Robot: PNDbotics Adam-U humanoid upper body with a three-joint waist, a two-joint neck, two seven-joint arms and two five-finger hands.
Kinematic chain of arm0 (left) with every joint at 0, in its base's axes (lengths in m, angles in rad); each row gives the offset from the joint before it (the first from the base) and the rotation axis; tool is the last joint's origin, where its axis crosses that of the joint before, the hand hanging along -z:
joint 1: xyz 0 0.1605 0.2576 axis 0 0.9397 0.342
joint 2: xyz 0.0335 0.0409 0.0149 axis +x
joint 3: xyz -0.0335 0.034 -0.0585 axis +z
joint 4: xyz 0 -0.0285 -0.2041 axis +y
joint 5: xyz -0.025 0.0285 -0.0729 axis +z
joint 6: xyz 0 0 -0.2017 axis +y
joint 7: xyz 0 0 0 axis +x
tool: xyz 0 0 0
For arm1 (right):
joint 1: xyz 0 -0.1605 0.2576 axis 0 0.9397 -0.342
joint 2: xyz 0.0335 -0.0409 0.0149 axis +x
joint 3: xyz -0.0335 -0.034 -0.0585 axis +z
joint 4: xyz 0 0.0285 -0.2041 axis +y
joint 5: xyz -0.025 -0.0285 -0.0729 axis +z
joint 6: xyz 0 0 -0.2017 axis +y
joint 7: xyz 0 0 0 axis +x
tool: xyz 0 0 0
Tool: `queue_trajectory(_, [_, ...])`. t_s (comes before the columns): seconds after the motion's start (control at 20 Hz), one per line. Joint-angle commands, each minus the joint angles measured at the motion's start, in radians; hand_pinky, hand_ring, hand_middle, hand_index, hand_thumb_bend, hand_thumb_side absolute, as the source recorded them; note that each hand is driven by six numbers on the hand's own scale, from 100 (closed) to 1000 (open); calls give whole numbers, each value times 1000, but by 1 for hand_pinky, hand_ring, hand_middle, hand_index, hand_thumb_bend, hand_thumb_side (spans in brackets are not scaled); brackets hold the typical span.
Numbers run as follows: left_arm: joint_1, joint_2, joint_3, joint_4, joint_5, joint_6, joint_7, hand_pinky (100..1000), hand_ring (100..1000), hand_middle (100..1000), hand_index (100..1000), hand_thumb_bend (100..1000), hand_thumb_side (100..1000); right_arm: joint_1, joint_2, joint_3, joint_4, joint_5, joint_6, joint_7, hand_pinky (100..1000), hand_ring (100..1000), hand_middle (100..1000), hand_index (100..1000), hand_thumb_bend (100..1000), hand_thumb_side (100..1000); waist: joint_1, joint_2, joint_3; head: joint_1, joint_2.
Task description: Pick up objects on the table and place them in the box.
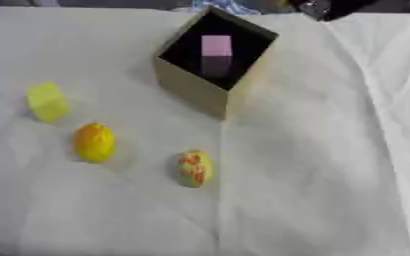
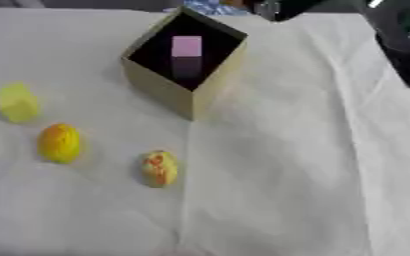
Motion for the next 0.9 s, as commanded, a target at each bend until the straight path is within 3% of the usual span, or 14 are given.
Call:
queue_trajectory(0.05, [-10, 15, -2, -14, -2, 0, -6, 747, 686, 659, 832, 261, 621, -53, 63, -18, 97, 43, -24, 17, 842, 706, 554, 668, 151, 100, 3, -22, 6, -8, 3])
queue_trajectory(0.35, [-15, 13, -3, -13, 1, -1, -9, 747, 686, 659, 832, 259, 620, -88, 172, -51, 312, 159, -88, 1, 842, 714, 554, 678, 154, 100, 6, -19, 20, -21, 4])
queue_trajectory(0.5, [-18, 12, -4, -13, 1, -1, -10, 748, 686, 659, 832, 259, 620, -92, 201, -65, 374, 205, -120, -19, 844, 726, 570, 697, 165, 100, 8, -18, 25, -23, 2])
queue_trajectory(0.7, [-19, 12, -4, -12, 2, -1, -11, 747, 686, 659, 832, 257, 621, -89, 213, -66, 384, 220, -162, -26, 868, 809, 694, 812, 247, 100, 10, -15, 26, -23, 2])
queue_trajectory(0.8, [-19, 12, -5, -12, 2, -1, -11, 748, 686, 659, 832, 257, 621, -88, 213, -63, 377, 221, -179, -8, 896, 885, 800, 884, 279, 170, 11, -15, 25, -22, 2])
queue_trajectory(0.9, [-20, 12, -5, -12, 2, -1, -12, 748, 687, 660, 832, 257, 621, -87, 211, -64, 366, 223, -188, 7, 908, 918, 848, 910, 299, 211, 12, -15, 24, -21, 3])
